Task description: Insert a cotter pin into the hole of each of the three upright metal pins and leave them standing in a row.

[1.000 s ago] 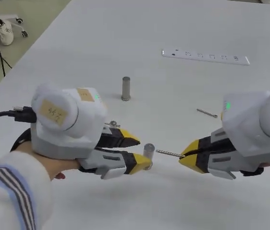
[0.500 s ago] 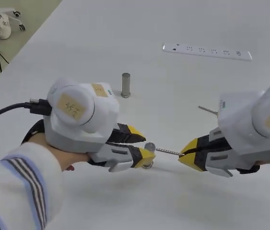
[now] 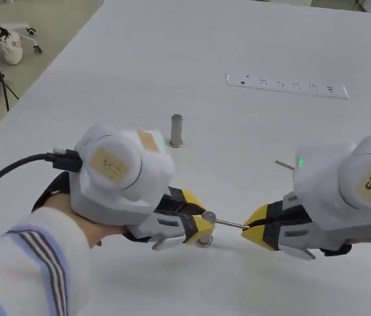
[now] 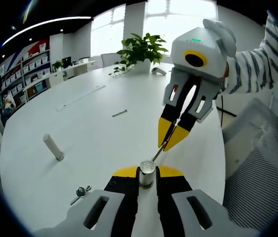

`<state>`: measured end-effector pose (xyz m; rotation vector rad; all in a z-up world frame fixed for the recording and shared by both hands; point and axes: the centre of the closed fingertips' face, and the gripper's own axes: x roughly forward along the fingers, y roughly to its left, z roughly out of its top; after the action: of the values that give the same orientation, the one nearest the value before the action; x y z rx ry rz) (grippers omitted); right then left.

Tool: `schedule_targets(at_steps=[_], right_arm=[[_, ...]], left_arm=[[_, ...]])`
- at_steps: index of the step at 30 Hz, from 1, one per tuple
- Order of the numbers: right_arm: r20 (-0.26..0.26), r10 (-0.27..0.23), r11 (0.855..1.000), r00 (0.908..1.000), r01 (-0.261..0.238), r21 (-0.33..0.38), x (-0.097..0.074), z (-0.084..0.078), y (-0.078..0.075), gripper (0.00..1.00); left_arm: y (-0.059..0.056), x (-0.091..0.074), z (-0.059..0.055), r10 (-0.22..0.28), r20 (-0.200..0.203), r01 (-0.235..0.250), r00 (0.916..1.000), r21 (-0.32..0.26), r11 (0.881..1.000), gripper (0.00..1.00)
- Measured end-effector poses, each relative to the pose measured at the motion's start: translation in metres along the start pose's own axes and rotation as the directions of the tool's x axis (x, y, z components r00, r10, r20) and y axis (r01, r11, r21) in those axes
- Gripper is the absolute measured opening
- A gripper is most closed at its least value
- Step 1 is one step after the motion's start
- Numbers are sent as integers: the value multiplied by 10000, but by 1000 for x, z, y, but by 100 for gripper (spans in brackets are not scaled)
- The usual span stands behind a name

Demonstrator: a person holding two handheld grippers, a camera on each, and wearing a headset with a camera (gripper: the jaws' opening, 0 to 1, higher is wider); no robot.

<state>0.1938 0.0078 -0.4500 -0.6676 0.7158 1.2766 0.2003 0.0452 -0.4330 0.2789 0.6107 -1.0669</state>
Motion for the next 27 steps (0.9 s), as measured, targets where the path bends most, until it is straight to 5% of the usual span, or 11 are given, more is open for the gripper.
schedule_targets(at_steps=[27], right_arm=[[-64, 143, 9950, 9999, -148, -987, 18, 13, -3, 0]], left_arm=[[2, 3, -1, 222, -87, -227, 9997, -521, 9984, 9]])
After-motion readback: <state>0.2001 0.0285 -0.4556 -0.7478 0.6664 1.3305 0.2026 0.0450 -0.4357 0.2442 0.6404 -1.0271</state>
